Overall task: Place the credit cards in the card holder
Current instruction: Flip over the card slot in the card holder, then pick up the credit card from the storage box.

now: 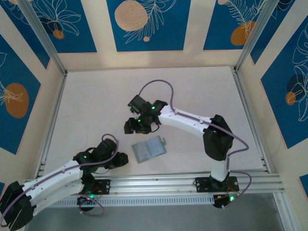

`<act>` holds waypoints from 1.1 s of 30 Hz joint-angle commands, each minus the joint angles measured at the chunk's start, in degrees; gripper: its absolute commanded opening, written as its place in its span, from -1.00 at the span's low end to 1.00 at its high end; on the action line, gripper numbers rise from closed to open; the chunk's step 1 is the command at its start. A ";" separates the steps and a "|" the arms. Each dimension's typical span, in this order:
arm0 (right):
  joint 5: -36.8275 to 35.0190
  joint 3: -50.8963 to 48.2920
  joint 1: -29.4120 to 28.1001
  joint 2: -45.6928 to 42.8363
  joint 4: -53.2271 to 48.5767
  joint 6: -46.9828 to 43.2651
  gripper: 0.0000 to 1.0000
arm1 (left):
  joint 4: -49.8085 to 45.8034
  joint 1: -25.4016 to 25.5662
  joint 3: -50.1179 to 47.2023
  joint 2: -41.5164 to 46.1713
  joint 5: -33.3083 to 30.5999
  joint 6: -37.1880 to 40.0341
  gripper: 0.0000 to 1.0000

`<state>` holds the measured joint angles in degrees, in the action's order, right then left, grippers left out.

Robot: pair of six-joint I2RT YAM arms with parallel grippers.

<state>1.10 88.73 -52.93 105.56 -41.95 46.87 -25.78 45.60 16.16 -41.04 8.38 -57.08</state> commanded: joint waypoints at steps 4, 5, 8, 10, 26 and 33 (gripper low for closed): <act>-3.37 -7.80 14.15 -10.61 -4.96 -4.60 0.09 | -4.73 0.58 12.24 -7.14 -1.16 8.39 -0.17; -3.43 -8.51 16.98 -11.38 -4.81 -6.05 0.08 | -3.73 0.54 13.80 -9.38 -0.53 9.10 -0.15; -1.55 -8.32 23.25 -11.12 -4.10 -10.28 0.08 | -0.83 0.54 18.79 -16.60 0.23 11.22 -0.13; 0.92 -7.30 27.09 -9.07 -3.44 -13.02 0.09 | -0.40 0.47 23.87 -22.05 0.22 13.57 -0.08; 21.17 2.50 36.99 9.79 4.21 -20.18 -0.13 | 5.70 -11.77 56.09 -58.46 16.33 14.43 -0.27; 27.46 1.37 38.18 10.99 7.37 -19.47 -0.19 | 7.74 -13.11 60.39 -64.66 18.66 14.01 -0.31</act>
<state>22.57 89.38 -15.40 115.74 -36.32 28.21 -19.22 32.97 73.28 -104.20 23.79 -43.07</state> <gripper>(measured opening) 0.419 0.348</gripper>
